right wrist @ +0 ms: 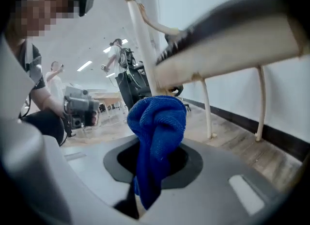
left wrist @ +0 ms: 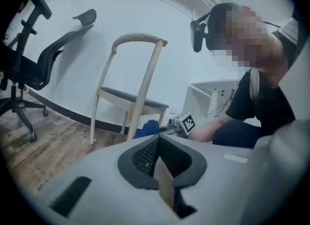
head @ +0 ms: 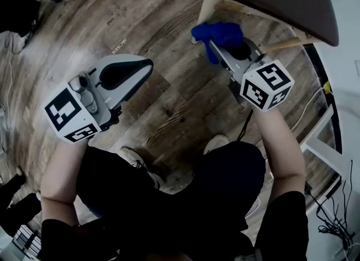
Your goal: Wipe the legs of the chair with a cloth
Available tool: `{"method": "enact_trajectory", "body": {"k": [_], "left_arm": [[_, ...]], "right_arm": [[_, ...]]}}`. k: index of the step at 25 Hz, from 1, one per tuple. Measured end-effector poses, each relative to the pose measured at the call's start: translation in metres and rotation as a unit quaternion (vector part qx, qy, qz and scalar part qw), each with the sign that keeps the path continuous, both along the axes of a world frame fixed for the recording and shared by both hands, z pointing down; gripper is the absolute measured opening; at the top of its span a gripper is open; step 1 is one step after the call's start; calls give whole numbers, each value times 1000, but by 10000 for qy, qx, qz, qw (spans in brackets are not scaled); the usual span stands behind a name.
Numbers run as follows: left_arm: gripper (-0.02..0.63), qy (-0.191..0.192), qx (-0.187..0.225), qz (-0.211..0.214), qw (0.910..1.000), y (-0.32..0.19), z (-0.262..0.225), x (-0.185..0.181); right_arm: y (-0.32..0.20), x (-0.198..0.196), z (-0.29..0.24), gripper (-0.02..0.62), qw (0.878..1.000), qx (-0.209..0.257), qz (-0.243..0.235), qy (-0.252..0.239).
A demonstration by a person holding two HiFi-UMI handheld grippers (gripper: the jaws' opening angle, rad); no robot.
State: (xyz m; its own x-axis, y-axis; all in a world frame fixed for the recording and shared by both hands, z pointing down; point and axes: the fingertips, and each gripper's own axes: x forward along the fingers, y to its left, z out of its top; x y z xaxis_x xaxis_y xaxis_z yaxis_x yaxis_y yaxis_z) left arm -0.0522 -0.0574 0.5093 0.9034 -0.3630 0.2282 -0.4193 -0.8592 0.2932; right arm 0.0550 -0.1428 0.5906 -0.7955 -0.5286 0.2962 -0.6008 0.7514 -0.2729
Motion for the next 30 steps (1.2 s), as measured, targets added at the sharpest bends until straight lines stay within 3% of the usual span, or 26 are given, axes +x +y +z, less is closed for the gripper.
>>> {"method": "enact_trajectory", "body": {"k": [5, 11, 20, 27, 30], "left_arm": [[2, -3, 14, 103, 9999, 2, 1, 8], [2, 6, 13, 10, 10000, -1, -2, 9], [2, -26, 48, 10, 10000, -1, 0, 13], [2, 63, 143, 117, 9998, -1, -6, 28], [2, -45, 240, 219, 9995, 3, -6, 35]], "right_arm": [[5, 8, -70, 77, 9990, 410, -81, -132], [-8, 35, -96, 77, 9988, 245, 170, -382], [-13, 156, -93, 77, 9890, 128, 1455, -233], [-23, 269, -83, 77, 9604, 54, 2784, -46], [-28, 302, -77, 76, 9499, 28, 3123, -146]]}}
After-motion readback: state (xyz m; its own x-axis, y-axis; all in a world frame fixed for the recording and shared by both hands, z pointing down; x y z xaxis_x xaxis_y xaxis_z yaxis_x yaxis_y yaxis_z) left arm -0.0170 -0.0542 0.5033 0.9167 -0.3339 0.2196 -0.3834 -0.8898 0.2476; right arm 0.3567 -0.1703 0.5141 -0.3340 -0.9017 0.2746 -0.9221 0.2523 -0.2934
